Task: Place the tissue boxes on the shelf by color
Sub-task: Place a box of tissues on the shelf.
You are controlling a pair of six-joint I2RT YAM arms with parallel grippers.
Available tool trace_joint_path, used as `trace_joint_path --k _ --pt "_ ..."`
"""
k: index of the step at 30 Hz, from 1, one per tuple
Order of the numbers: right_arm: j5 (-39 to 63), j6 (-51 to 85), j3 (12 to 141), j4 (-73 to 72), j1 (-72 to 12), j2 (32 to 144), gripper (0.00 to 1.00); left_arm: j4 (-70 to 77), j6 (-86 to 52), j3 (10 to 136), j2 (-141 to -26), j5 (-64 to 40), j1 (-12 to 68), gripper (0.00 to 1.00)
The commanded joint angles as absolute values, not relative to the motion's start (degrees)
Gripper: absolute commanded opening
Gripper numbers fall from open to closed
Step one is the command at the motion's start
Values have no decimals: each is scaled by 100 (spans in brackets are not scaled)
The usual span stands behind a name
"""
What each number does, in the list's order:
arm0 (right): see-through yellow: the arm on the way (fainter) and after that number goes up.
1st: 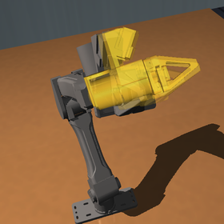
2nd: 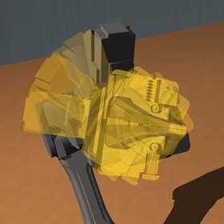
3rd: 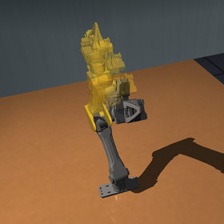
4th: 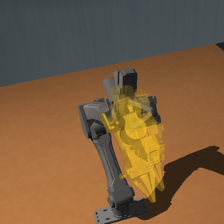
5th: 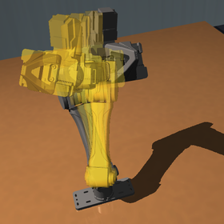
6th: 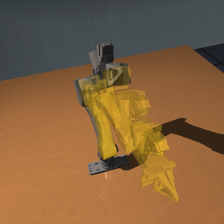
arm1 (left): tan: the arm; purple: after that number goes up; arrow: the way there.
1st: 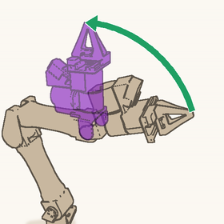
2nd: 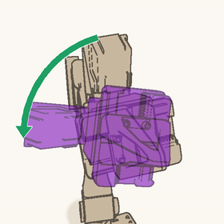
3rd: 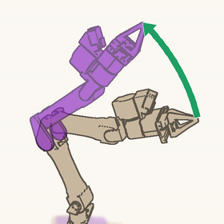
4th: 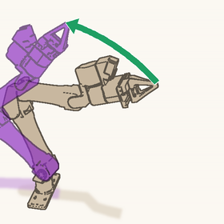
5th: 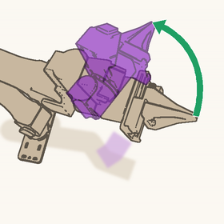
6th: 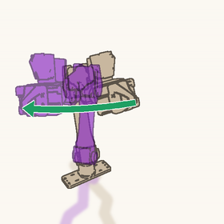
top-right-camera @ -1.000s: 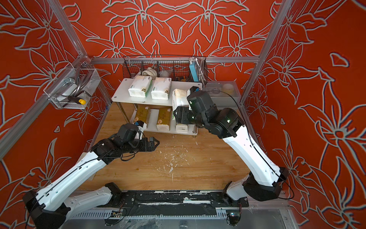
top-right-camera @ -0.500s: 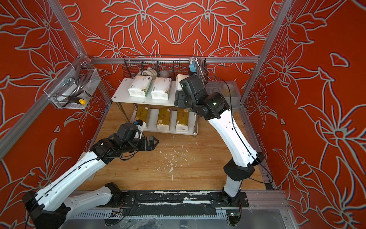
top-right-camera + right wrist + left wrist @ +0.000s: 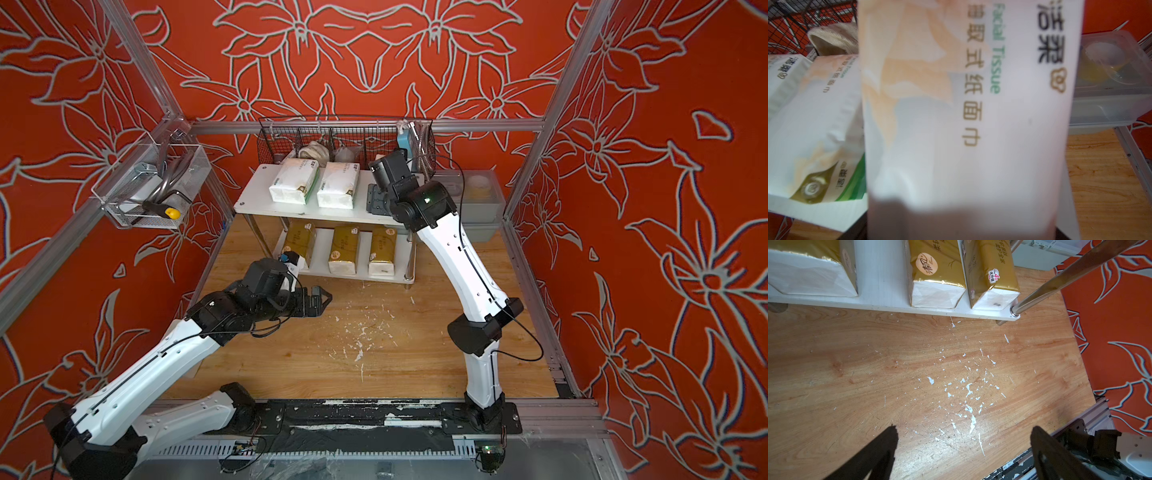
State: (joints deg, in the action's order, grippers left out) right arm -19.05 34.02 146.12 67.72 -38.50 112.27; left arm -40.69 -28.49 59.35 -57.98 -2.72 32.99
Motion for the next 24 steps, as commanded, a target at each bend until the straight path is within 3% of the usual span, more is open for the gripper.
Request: trace_joint_path --k 1,24 --pt "-1869 3353 14894 6716 -3789 11331 80 -4113 -2822 6007 -5722 -246 3316 99" --pt "-1766 3479 14950 6574 -3652 11720 88 -4218 -2861 5991 -5477 -136 3313 99"
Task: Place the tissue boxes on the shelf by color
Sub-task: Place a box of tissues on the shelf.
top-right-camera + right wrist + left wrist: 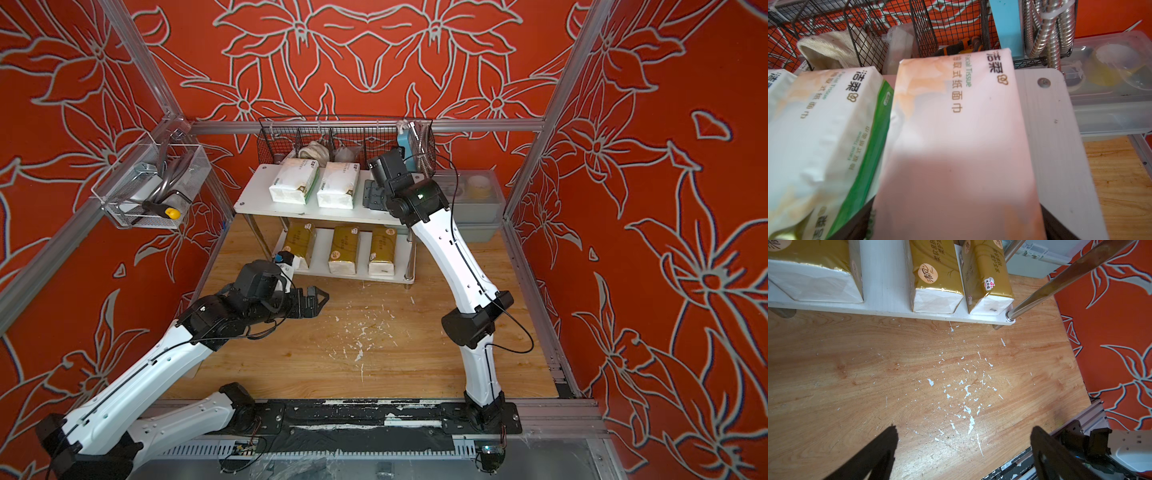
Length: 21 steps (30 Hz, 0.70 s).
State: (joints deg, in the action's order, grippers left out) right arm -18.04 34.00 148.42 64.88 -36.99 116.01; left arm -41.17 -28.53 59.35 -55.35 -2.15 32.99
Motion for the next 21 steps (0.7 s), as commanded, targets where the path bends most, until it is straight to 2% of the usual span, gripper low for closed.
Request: trace_joint_path --k 1,5,11,21 --pt "-1775 3488 14950 6574 -3643 11716 88 -4219 -2871 5999 -5476 -132 3313 99" --pt "-1804 3548 14943 6583 -3630 11698 89 -4219 -2874 6012 -5480 -131 3313 99" --pt "-1666 3620 14916 6546 -3631 11596 99 -4244 -2884 6009 -5476 -107 3313 99" --pt "-1256 3652 14899 6343 -3630 11148 99 -4348 -2758 6251 -5546 91 3309 99"
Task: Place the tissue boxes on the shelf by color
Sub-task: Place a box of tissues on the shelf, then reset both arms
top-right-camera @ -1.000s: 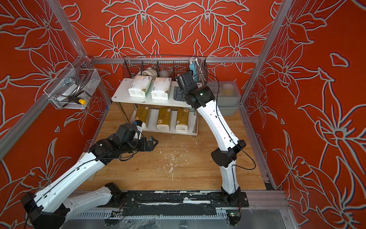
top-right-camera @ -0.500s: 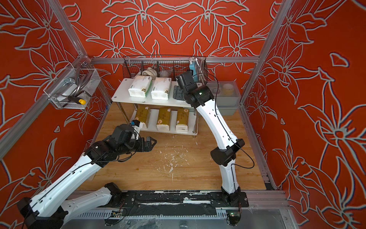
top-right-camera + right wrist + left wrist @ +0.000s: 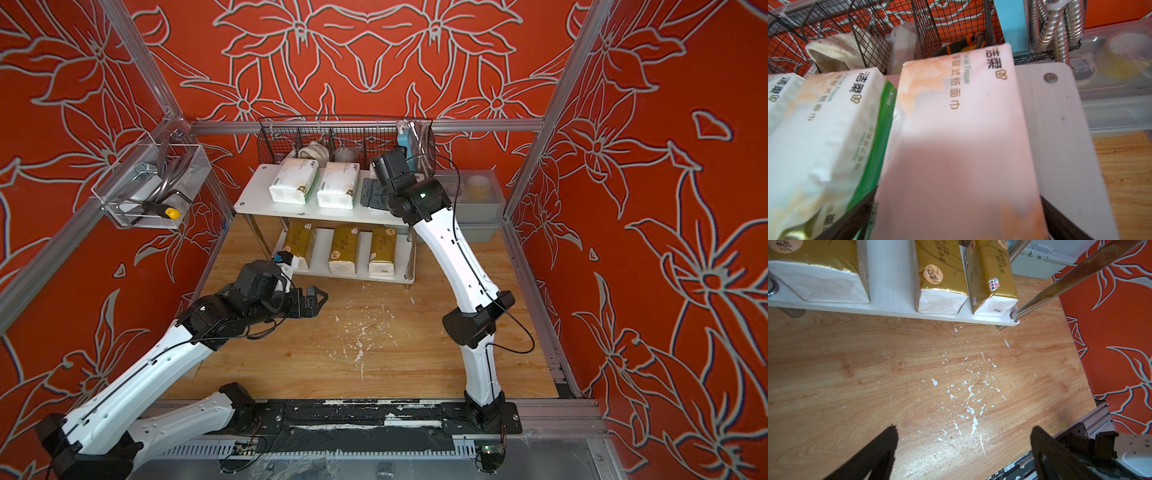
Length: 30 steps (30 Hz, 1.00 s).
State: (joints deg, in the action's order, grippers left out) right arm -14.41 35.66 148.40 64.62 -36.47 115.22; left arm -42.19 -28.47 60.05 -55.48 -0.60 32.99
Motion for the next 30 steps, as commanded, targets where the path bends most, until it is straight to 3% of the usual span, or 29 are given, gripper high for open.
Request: trace_joint_path --k 1,17,23,30 --pt "-1203 3661 14897 6321 -3630 11092 99 -4374 -2728 6306 -5569 118 3309 99" --pt "-1115 3301 13414 5616 -3612 9153 99 -4595 -2431 6934 -5812 841 3309 99" --pt "-1573 2804 11337 4846 -3509 7492 99 -4233 -1986 7022 -5412 1909 3296 99" --pt "-3144 2278 8544 4222 -3369 5336 99 -2482 -954 5924 -4570 3376 3228 99"
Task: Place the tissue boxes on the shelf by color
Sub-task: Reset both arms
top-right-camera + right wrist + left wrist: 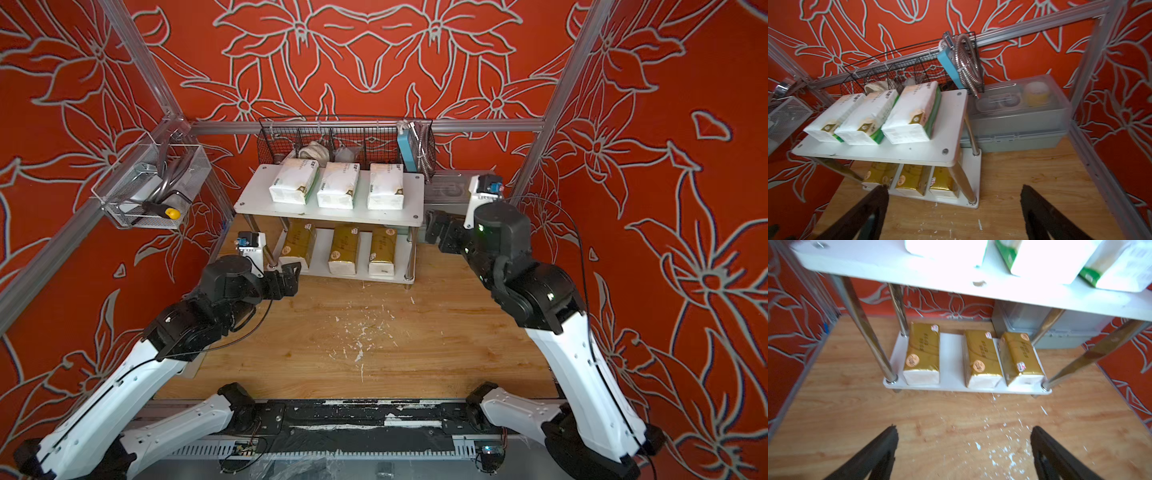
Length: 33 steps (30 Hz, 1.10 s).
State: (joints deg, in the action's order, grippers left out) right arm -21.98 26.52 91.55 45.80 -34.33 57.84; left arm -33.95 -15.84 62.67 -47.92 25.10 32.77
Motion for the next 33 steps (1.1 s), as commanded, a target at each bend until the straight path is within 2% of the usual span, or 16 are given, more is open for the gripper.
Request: trace_joint_path --k 1,4,8,14,19,23,26,32,33 --pt "-3348 2183 8205 4160 -3337 5107 99 -2228 -820 5752 -4453 3534 3210 99" --pt "-3784 1955 7348 3959 -3224 4618 99 -1647 -491 5364 -4194 3868 3122 99" --pt "-3858 1724 6337 3479 -2826 4407 99 -1392 -280 5062 -4113 3980 2914 99" --pt "-2473 2425 5179 2993 -1013 4915 99 -1083 95 4572 -4185 3840 2557 99" --pt "-3369 2042 4226 1626 -831 5065 99 -973 -102 4175 -4448 2992 1723 99" --pt "-3685 1982 4032 1397 -542 5385 99 -468 -200 3757 -4566 2521 1143 99" --pt "-3781 1850 3651 709 -475 5700 99 120 -99 3372 -4587 2354 859 99" --pt "-4510 2096 3156 -589 -466 7000 99 1492 -60 2628 -5043 1909 313 99" --pt "-4386 1942 3010 -1029 -474 7153 99 1714 21 2521 -5212 1767 254 99"
